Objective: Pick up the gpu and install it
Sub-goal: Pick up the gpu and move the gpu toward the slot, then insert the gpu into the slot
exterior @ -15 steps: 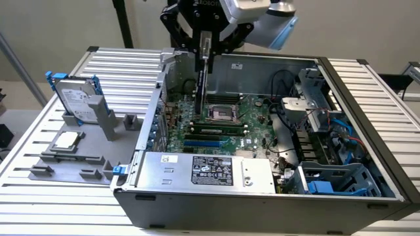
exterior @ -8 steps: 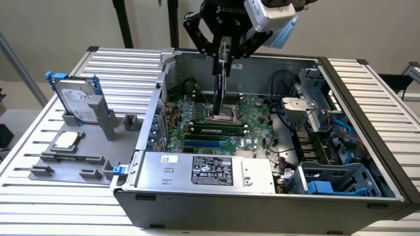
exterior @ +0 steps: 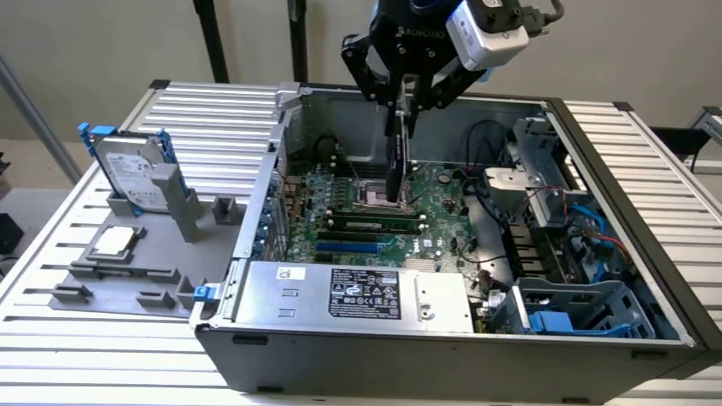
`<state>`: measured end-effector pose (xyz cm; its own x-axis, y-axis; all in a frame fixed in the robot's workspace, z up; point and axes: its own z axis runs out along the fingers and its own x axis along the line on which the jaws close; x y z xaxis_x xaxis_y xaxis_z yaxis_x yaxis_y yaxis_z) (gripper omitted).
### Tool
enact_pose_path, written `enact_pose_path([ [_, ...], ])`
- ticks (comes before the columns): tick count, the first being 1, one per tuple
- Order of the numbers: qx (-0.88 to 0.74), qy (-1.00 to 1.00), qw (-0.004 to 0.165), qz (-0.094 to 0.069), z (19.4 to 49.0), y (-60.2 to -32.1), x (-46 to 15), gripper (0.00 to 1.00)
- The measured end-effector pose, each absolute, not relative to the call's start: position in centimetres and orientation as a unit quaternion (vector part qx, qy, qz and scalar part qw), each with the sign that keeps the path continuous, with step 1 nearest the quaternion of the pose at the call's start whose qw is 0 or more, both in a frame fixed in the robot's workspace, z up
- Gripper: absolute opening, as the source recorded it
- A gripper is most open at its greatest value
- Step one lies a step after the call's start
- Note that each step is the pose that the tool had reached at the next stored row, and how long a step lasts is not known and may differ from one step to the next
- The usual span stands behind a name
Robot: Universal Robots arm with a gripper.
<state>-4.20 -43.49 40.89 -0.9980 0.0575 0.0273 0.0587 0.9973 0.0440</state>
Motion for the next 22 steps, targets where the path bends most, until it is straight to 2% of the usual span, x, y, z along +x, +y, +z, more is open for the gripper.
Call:
enact_pose_path([
  [11,-0.022,-1.000,0.013,-0.018,38.9,-43.2,-1.1,0.27],
  [22,-0.022,-1.000,0.013,-0.018,38.8,-43.2,-1.0,0.27],
])
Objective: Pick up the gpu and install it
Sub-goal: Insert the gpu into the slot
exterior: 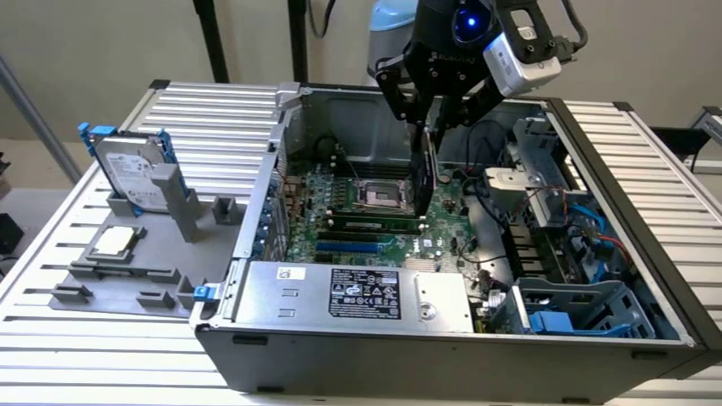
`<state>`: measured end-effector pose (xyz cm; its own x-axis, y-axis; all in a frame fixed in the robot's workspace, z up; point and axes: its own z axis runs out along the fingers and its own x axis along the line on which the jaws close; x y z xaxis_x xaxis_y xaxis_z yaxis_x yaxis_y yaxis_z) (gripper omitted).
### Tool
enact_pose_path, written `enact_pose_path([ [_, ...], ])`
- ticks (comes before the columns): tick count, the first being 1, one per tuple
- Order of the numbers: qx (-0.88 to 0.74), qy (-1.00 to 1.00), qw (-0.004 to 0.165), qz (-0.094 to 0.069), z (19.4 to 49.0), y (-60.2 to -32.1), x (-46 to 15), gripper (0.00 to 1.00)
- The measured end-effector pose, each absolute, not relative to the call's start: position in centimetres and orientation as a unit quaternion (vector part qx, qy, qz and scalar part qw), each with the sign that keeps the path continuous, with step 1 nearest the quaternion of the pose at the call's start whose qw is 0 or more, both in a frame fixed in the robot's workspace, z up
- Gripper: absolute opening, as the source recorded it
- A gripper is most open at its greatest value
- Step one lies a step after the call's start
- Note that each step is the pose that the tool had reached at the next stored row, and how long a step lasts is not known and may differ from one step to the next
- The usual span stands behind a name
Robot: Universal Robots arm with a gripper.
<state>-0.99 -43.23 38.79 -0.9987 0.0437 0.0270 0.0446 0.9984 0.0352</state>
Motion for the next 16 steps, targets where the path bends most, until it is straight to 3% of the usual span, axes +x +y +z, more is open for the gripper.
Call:
enact_pose_path([
  [16,0.070,-0.997,0.015,-0.017,38.61,-43.23,-0.99,0.27],
])
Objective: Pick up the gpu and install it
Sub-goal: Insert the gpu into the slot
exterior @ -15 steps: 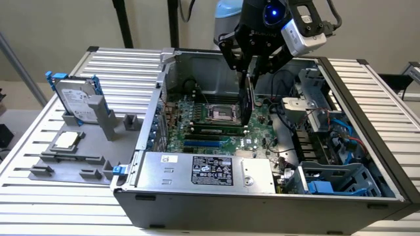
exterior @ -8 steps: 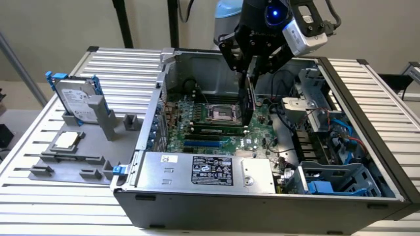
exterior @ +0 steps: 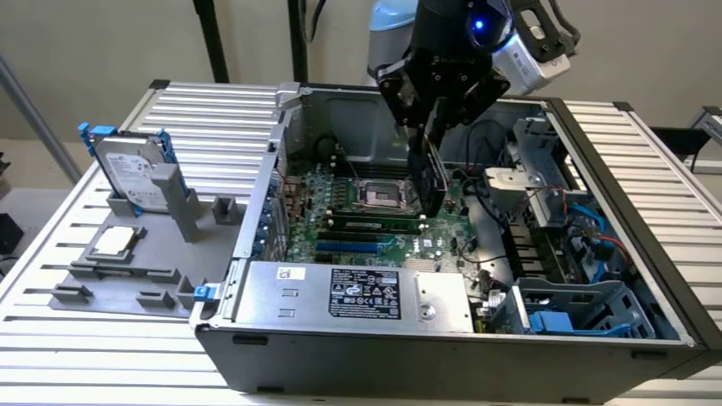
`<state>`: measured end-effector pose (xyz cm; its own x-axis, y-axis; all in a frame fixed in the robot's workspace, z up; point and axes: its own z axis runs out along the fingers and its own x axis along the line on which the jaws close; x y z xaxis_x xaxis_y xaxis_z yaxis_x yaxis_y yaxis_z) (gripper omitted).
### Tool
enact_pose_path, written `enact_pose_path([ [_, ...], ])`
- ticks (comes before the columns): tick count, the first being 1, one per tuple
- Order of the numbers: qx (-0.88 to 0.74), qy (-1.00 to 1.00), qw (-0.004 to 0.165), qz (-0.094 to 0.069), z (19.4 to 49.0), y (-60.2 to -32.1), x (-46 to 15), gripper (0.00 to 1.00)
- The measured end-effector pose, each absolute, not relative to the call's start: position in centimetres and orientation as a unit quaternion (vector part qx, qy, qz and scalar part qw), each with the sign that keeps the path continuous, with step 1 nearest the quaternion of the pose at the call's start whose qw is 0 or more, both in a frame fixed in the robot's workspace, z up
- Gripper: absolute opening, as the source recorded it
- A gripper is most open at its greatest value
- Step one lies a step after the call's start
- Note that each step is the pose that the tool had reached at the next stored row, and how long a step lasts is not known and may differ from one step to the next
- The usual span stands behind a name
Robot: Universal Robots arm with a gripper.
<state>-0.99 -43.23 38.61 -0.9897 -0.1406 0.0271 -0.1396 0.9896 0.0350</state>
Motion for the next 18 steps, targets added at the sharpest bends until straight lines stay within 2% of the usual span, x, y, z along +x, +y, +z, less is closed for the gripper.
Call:
enact_pose_path([
  [18,0.232,-0.973,0.017,-0.014,37.75,-43.23,-0.99,0.27],
])
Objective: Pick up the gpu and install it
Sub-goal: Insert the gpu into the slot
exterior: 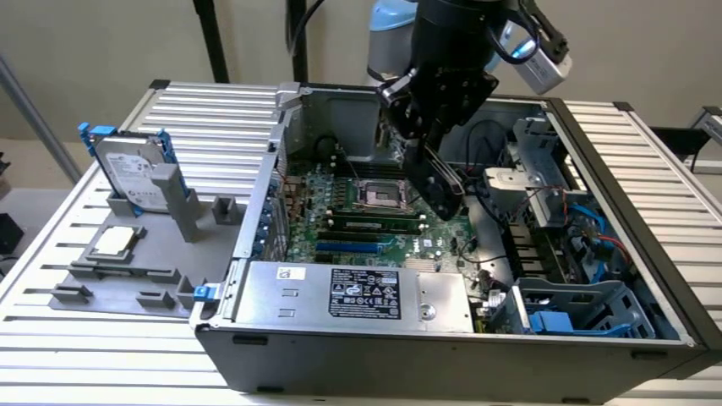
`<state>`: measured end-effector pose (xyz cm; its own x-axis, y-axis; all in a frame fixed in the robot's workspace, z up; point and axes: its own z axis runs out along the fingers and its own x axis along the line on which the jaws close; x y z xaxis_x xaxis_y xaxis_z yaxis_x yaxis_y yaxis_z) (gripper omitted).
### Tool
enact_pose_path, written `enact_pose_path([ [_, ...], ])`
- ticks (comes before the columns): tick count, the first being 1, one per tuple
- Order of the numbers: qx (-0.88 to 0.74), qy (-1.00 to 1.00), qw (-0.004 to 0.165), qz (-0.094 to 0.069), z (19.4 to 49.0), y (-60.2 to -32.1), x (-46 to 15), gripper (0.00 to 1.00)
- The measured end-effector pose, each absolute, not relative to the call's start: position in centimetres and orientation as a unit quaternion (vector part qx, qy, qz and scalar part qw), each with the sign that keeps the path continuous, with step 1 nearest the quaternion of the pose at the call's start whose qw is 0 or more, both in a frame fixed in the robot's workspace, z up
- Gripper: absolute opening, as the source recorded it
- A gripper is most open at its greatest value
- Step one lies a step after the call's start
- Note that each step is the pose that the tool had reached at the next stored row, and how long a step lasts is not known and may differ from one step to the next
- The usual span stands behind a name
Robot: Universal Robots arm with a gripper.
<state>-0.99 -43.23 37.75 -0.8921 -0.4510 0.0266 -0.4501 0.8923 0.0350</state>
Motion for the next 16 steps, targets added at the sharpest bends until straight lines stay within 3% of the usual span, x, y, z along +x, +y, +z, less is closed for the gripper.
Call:
enact_pose_path([
  [16,0.370,-0.929,0.018,-0.011,36.2,-43.2,-1.0,0.27],
])
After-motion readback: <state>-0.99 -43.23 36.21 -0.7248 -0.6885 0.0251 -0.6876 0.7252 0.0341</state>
